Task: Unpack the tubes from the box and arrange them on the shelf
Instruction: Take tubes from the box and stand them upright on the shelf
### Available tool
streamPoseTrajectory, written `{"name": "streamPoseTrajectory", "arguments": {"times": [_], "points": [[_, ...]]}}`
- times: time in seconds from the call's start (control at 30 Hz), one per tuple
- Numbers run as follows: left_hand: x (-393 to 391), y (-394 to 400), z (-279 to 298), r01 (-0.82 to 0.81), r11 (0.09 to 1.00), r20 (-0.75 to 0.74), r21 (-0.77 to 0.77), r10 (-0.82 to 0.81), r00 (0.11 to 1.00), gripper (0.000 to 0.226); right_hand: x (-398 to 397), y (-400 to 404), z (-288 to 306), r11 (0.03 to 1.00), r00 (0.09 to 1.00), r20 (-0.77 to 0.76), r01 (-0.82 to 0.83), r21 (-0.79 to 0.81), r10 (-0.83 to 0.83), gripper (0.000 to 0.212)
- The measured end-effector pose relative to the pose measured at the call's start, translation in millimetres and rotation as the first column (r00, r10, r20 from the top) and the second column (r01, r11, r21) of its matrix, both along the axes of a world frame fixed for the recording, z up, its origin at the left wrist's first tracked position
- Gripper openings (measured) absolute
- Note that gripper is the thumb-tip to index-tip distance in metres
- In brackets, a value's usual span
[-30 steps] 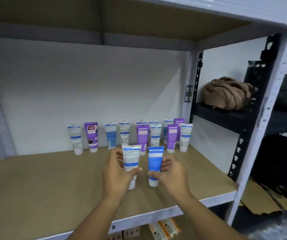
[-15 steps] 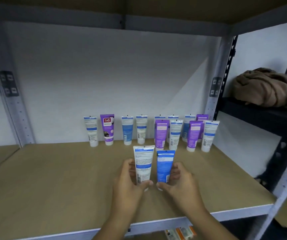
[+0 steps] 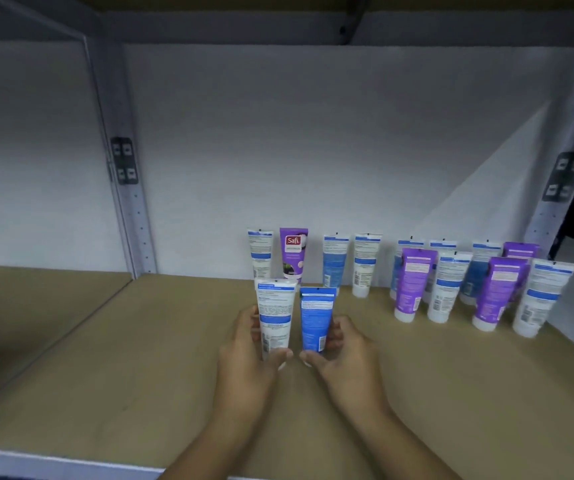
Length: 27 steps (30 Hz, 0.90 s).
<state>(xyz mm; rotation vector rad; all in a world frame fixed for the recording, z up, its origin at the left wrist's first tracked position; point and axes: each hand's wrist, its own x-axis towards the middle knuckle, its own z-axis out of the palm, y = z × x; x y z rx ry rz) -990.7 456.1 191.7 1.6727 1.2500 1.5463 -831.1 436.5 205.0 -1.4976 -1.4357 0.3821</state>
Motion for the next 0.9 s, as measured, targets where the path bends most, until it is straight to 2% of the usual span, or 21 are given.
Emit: {"name": "streamPoseTrajectory", "arguments": {"times": [0.33,0.43,0.6,0.73,0.9], "points": [[-88.3,82.9,5.0,-0.162,0.986,-0.003,-0.024,0.162,0.987,0.062,-91.2,107.8,-7.6,0.996,0.988,0.127,-0.089,-0.009,0.09,0.054],[-97.0,115.8,1.6,-0.172,0.984,0.008,-0.042,0.172,0.985,0.058,-112.1,140.5,-10.7,0.999,0.98,0.196,-0.036,-0.023,0.04,0.057],[-105.5,158.6,3.3,-0.199,0.98,-0.023,-0.029,0.198,0.98,0.055,-140.8,181.0,-14.3,0.999,0.964,0.267,0.007,-0.034,0.003,0.049],[-110.7,183.0,3.5,-0.226,0.974,-0.008,-0.036,0.225,0.974,0.055,-154.5,203.5,-11.0,0.996,0.956,0.294,0.051,-0.08,-0.025,0.052],[-113.8,201.1,5.7,-0.231,0.971,0.007,-0.065,0.232,0.973,0.056,-165.1,224.9,-10.8,0.987,0.942,0.328,0.107,-0.116,-0.063,0.044]]}}
